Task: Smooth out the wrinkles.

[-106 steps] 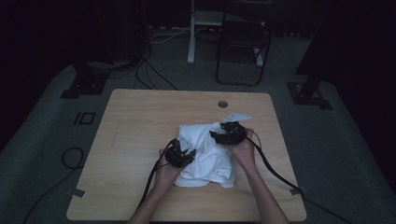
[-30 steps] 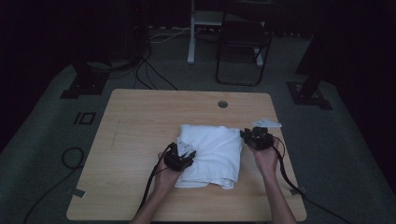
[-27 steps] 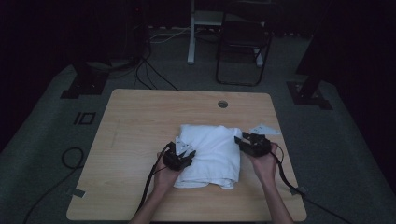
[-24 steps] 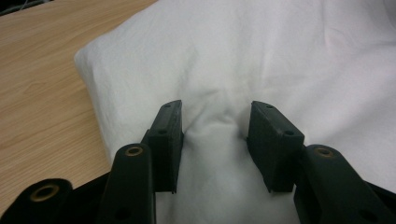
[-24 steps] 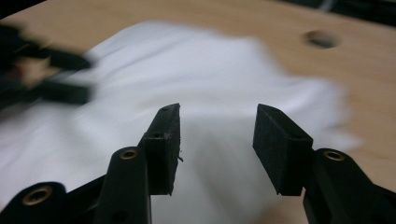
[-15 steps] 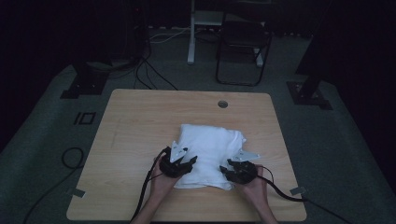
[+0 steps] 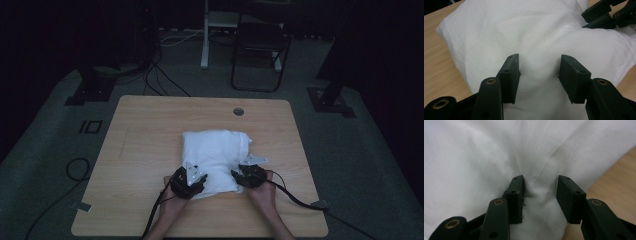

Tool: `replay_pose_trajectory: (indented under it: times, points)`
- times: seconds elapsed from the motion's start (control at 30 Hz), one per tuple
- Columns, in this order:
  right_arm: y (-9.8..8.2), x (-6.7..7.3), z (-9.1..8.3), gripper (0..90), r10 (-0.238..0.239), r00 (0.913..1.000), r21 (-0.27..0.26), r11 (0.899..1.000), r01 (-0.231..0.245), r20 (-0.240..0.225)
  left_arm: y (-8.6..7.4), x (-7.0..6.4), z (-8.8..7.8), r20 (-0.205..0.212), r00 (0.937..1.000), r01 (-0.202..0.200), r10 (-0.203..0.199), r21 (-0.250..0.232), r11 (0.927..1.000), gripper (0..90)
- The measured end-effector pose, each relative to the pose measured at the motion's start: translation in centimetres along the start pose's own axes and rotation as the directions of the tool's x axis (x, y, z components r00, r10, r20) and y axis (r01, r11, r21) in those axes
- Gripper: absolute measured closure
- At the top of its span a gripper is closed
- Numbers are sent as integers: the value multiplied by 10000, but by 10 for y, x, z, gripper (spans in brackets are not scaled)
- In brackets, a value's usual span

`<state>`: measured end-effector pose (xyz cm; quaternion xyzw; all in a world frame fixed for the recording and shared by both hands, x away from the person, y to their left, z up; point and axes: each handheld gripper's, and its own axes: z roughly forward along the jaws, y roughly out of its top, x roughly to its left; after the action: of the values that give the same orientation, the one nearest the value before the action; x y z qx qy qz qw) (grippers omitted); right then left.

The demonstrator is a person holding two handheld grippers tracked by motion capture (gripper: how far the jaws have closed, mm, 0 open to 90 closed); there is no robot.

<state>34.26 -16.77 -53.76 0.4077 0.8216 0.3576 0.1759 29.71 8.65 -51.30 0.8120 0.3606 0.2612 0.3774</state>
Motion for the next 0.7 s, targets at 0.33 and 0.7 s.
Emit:
replay_pose_trajectory:
  times: [0.33,0.7]
  points:
    - [38,1,45,527,321,9990,-544,9980,-337,-301,2,63,17,-278,9853,1680,-1688,-277,9854,532]
    - [51,-11,43,454,794,9967,-976,9920,-806,-164,13,95,16,400,9530,3027,-3002,-927,9486,476]
